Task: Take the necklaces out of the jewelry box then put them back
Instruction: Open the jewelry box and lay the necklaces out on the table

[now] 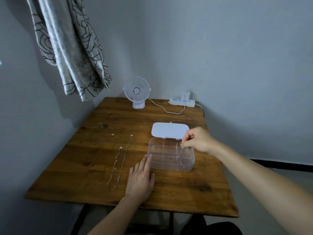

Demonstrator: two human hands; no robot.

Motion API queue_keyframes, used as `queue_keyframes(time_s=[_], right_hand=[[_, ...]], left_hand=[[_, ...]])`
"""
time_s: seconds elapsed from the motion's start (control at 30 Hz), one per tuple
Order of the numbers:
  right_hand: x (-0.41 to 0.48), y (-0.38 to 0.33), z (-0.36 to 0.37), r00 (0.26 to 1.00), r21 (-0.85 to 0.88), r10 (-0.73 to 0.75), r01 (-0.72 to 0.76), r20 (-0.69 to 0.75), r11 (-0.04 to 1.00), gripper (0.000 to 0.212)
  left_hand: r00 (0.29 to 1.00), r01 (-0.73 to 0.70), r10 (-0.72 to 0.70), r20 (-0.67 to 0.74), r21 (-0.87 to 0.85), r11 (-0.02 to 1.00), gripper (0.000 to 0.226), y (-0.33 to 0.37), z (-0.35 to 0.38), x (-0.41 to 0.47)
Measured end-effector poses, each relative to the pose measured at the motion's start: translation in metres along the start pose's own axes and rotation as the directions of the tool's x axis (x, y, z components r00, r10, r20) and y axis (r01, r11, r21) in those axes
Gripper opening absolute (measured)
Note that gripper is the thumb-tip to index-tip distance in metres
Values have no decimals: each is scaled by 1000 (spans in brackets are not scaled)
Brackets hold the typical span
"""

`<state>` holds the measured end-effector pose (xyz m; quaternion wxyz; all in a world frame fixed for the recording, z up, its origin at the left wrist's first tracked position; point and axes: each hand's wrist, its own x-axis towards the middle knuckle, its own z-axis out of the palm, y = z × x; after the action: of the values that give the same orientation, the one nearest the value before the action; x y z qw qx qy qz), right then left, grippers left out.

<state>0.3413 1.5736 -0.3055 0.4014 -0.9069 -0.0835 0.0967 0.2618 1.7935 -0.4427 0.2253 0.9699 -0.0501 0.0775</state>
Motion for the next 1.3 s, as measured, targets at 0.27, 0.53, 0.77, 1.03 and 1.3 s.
queue_keyframes(time_s=[0.27,0.53,0.77,1.03,1.3], right_hand=[[-22,-32,-8,999,393,22,-37,43,919,26],[-28,-78,5,991,581,-59,-24,123,814,13],[-21,-101,53,965,502,-63,-76,254,862,8],[23,-69,141,995,-227,-84,94,52,969,9],[80,-46,159,989,-669,-143,136,44,731,7]], left_hand=[[998,21,-16,54,-99,995,63,-1,-26,-3],[992,117,-122,-10,-205,972,37,-23,-56,-20],[979,166,-189,-74,-239,957,18,-45,-74,-37],[988,-61,53,-147,-52,997,19,-50,-61,-60],[954,-277,285,-91,89,957,32,-65,-31,-69]])
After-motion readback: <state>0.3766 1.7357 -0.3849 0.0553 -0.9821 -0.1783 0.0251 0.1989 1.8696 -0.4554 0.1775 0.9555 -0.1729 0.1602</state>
